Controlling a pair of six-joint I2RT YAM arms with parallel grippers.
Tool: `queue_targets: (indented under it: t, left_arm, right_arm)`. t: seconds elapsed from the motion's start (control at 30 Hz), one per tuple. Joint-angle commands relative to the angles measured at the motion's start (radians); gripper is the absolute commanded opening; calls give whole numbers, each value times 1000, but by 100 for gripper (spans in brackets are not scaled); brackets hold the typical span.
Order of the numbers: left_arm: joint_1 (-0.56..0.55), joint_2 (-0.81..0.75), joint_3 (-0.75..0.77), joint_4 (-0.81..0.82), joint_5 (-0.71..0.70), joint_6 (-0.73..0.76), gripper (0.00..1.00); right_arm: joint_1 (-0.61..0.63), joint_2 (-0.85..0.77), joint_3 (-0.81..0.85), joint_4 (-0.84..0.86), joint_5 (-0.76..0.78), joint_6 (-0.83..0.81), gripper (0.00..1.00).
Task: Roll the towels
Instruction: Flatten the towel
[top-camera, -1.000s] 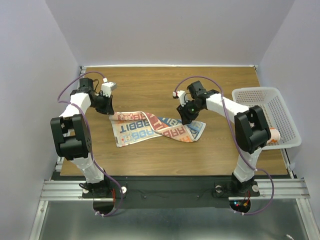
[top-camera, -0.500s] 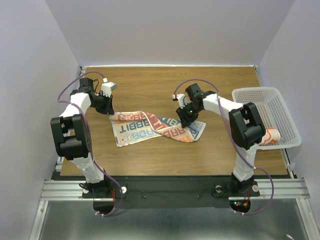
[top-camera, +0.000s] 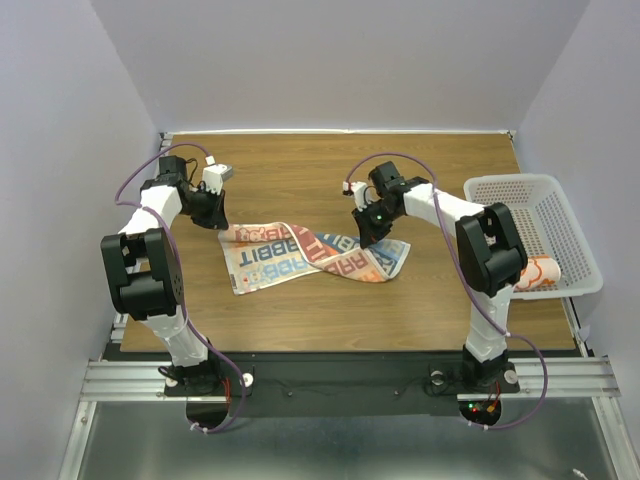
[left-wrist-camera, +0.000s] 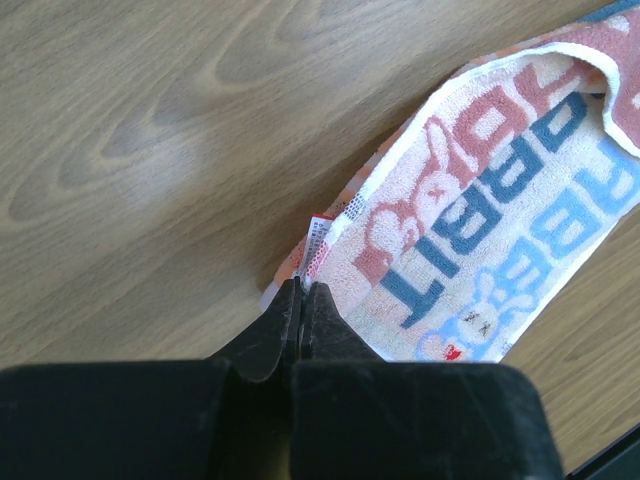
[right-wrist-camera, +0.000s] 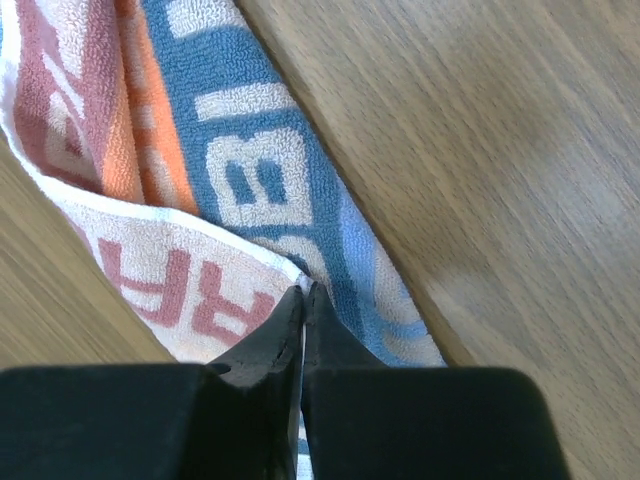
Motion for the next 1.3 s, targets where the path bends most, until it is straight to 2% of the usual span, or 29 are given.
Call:
queue_targets:
  t: [0.0,0.2,0.63,1.03,1.27]
  left_arm:
    - [4,1,49,-19,34,8,0]
    - [15,-19,99,-62,58,8,0]
    - [18,-75,351,-249,150,130,0]
    - [21,-426,214,-309,185,210,0]
    - [22,-474,225,-454,212,302,0]
  right_arm:
    - [-3,-64,26,-10,-31,2,0]
    - [-75,-189,46,-17,-57,13,1]
    - [-240,-361,265,-13,-26,59,1]
    - [-247,-700,115,-19,22,86,1]
    - [-247,-844,40,-50,31,140,1]
